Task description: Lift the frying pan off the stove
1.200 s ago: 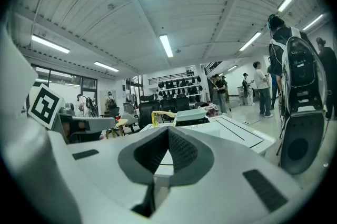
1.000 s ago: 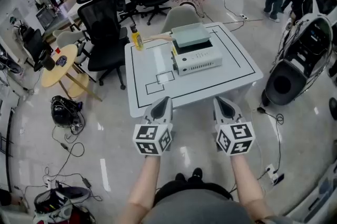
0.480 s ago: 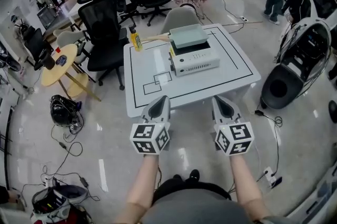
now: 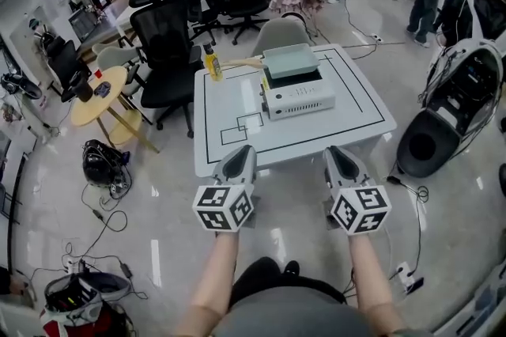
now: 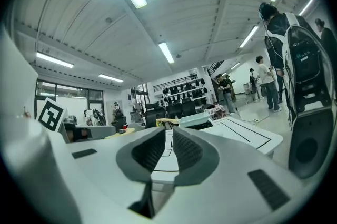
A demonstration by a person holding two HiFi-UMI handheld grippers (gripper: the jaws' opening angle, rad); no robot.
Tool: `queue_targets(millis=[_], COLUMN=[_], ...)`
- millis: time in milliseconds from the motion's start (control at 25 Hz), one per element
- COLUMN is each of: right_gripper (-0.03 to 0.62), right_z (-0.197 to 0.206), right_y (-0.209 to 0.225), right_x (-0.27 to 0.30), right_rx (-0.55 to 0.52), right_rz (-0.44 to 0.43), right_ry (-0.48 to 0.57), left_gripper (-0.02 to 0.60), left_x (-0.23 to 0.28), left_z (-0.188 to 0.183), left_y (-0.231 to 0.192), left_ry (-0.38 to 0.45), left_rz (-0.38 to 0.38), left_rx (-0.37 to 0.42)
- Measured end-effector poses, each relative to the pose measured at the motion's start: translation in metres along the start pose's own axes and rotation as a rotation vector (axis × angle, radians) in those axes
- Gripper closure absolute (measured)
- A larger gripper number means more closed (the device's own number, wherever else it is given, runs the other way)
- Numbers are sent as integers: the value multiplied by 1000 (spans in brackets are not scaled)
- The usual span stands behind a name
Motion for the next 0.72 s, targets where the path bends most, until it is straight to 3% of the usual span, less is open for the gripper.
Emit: queue_targets(millis=[720], right_gripper=[482], right_z=[-1], right_y=[31], right_x=[35], right_rx=[159], right_rz=[-29], right_ry=[12], left_gripper=[425], left_x=[44], left_z=[6], left_y=[-29], left_ry=[14], left_rz=[-36], left_rx=[-132])
Point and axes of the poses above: the fingertips, and each gripper's own axes: x forward along the fingers, y to its right, z out of its underside, the point moved 7 cm from there along -x, backward along the fingers, and after that the axes turned 12 degrees about y, right-handed, at the moved point
